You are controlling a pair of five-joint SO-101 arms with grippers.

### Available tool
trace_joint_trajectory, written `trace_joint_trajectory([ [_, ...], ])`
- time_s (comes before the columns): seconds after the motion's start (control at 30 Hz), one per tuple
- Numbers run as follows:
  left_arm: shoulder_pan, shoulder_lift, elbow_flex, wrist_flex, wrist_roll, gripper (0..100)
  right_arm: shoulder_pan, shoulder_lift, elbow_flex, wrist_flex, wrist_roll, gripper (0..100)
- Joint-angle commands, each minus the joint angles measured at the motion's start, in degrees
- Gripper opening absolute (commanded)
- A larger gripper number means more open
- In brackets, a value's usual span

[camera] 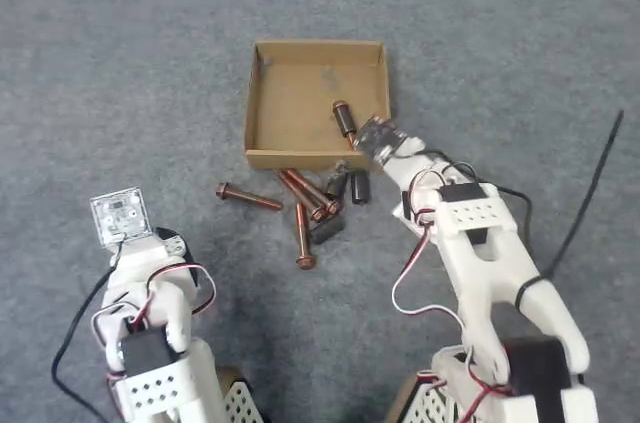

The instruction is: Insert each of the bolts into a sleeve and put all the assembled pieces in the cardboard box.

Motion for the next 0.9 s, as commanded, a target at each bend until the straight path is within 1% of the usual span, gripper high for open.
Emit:
trace_joint_trajectory([
  [0.0, -0.2, -1.2, -0.6, -1.6, -0.4, 1, 0.7, -4.5, -2.6, -0.6, -10.0, 0.6],
  [0.17, -0.2, -1.2, -0.6, -1.6, -0.4, 1, 0.7, -7.0, -2.6, -1.0, -23.6, 0.6],
  [0.27, -0.2, -1.2, -0.6, -1.6, -0.4, 1, 0.7, -8.6, -2.8, -1.3, -30.2, 0.6],
  [0.4, -0.2, -1.2, -0.6, -1.5, -0.4, 1, 0.4, -8.7, -2.5, -8.1, -36.6, 0.6],
  [0.53, -0.2, -1.2, -0.6, -1.4, -0.4, 1, 0.5, -5.0, -2.5, -19.4, -37.7, 0.6],
  [0.87, -0.2, -1.2, -0.6, -1.4, -0.4, 1, 0.6, 10.0, -2.6, -52.9, -37.5, 0.6],
])
